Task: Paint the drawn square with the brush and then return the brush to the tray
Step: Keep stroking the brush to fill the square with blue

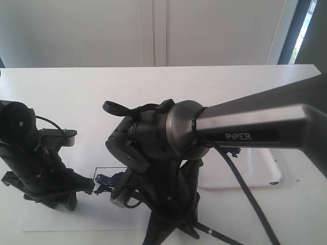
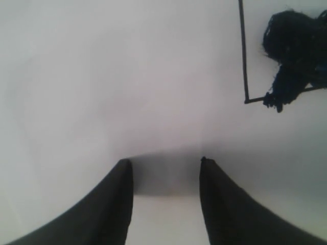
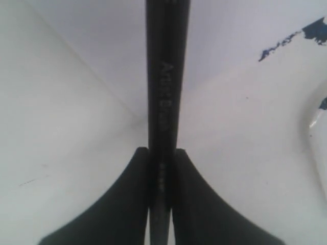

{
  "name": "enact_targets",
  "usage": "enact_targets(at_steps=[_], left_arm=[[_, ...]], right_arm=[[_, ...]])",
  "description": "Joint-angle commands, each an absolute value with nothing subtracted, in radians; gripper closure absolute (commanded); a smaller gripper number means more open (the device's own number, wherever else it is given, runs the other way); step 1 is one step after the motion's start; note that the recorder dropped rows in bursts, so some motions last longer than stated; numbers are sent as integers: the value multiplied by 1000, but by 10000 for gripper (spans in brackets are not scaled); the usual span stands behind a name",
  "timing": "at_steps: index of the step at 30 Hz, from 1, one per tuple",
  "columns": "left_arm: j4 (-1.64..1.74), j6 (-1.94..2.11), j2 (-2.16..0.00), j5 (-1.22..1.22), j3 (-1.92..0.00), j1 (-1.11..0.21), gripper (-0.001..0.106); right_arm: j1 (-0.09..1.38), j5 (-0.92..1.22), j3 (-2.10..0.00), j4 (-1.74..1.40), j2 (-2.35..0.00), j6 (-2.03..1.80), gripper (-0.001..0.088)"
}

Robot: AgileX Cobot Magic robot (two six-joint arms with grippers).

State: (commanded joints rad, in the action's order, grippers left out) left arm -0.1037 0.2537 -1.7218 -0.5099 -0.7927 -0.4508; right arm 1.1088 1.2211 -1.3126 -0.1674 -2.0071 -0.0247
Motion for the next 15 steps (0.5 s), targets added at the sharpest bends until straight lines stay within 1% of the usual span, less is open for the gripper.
enact_targets(at_steps=[15], left_arm=[[-104,252,-1722,-537,-793,-451,575]], right_arm=[[1075,1221,-1313,-312,-2050,-55,868]])
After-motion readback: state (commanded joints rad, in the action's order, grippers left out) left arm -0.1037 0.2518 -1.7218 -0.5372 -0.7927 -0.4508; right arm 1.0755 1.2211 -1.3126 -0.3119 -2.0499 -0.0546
